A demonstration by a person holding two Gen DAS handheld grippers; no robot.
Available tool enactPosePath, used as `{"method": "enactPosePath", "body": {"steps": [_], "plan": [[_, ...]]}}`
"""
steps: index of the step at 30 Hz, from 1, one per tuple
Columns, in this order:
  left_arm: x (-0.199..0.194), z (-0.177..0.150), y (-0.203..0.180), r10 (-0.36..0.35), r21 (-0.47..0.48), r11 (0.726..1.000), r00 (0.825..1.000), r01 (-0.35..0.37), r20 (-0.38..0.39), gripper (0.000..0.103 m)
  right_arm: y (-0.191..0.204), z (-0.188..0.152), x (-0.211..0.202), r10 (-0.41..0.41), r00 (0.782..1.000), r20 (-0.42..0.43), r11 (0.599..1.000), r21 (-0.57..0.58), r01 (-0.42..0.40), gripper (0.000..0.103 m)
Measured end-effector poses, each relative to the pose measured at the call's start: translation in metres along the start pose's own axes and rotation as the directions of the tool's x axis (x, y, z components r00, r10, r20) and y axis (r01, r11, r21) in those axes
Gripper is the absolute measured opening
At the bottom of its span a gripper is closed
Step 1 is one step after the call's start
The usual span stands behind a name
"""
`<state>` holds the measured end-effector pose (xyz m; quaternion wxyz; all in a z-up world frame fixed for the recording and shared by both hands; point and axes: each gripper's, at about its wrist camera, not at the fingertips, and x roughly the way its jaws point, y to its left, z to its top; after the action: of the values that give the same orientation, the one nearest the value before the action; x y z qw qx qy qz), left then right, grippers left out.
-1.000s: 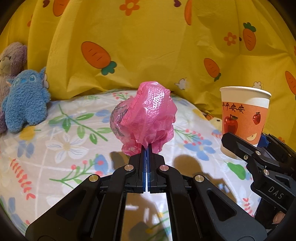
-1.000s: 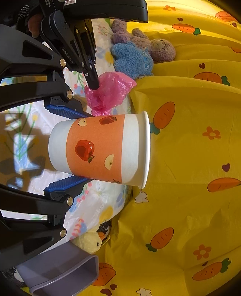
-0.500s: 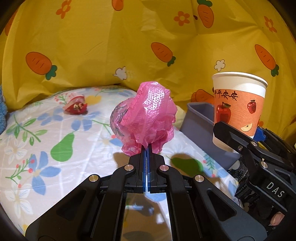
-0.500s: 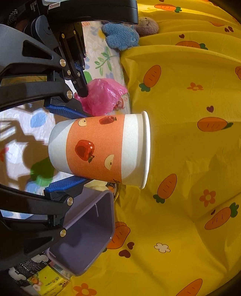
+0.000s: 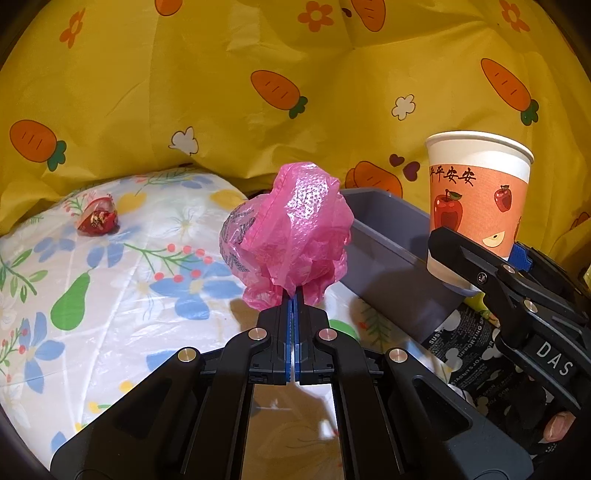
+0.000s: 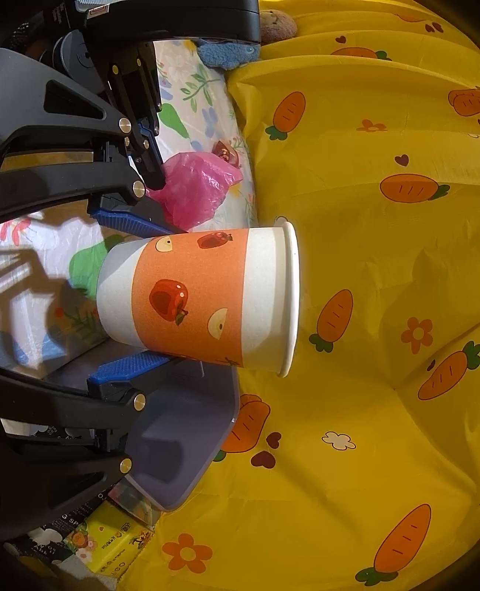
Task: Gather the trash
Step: 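Carry the orange cup and pink bag toward the grey bin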
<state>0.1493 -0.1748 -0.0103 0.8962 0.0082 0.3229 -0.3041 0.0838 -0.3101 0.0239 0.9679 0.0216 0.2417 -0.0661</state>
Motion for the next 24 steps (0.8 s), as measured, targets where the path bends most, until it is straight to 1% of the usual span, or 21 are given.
{"method": "enactPosePath", "body": {"steps": [6,14,24], "plan": [[0.003,0.001,-0.013,-0.013,0.016,1.0,1.0,0.013,-0.002,0.0,-0.013,0.001,-0.004,-0.026,1.0,0.003,1.0,0.004,0.026,0.056],[0.004,0.005,-0.024,-0.026,0.03,0.999,1.0,0.025,0.005,0.0,-0.03,0.009,-0.012,-0.058,0.998,0.028,0.998,0.02,0.057,0.056],[0.007,0.01,-0.033,-0.045,0.039,0.998,0.999,0.044,0.014,0.0,-0.037,0.011,-0.011,-0.066,0.997,0.036,0.998,0.026,0.065,0.056]]}}
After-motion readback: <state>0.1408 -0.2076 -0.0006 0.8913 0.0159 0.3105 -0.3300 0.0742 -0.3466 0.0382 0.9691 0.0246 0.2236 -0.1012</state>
